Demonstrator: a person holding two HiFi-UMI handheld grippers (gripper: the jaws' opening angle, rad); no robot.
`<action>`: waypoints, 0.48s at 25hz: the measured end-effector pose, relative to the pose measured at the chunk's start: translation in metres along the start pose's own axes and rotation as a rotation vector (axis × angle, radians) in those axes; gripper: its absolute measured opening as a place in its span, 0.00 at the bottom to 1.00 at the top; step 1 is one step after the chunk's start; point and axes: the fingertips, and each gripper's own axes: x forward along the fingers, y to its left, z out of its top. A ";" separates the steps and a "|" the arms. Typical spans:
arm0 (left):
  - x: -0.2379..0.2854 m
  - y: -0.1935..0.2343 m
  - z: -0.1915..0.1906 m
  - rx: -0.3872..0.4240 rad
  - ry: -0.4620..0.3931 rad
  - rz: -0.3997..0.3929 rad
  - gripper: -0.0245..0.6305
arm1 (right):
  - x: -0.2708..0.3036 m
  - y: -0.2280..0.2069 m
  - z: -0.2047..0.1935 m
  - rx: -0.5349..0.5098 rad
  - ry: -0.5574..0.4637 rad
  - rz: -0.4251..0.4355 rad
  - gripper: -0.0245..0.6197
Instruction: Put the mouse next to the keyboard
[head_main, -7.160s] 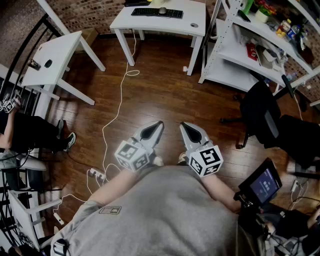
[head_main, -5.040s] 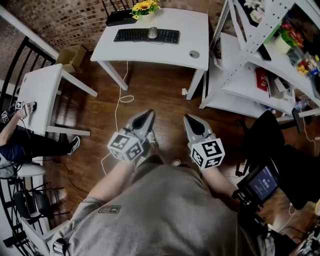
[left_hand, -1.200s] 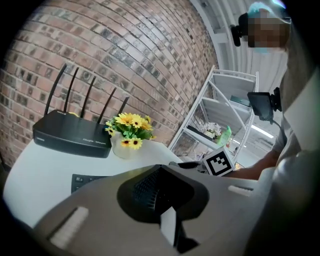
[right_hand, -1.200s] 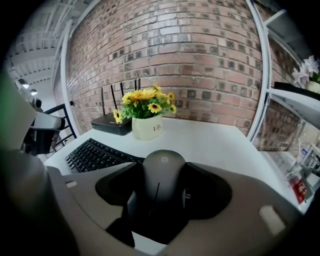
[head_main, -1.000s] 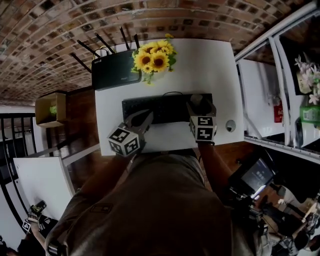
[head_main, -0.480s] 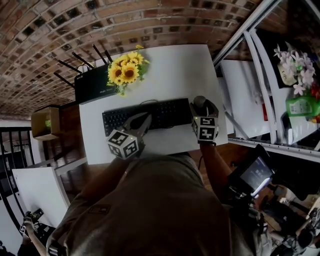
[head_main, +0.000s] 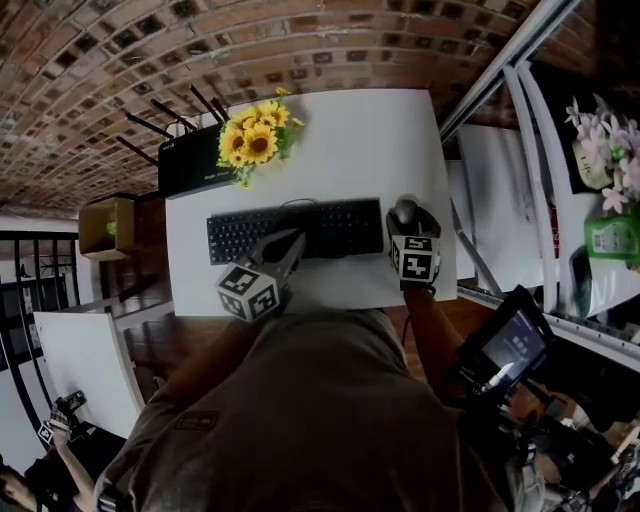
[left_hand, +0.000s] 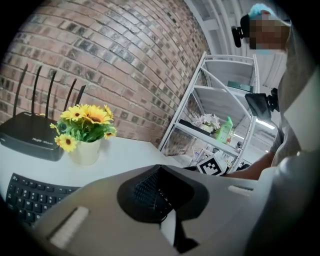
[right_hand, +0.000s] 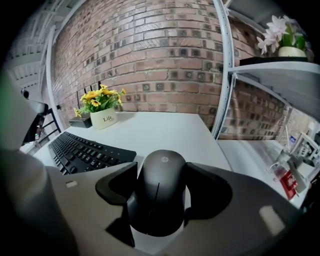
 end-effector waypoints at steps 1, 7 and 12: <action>0.000 0.000 -0.001 0.003 -0.001 0.006 0.03 | 0.003 0.001 -0.002 0.001 0.005 0.007 0.53; -0.004 0.001 -0.005 0.004 0.010 0.037 0.03 | 0.017 0.004 -0.017 0.009 0.034 0.034 0.53; -0.002 0.001 -0.006 0.005 0.013 0.044 0.03 | 0.020 0.004 -0.023 0.010 0.049 0.041 0.53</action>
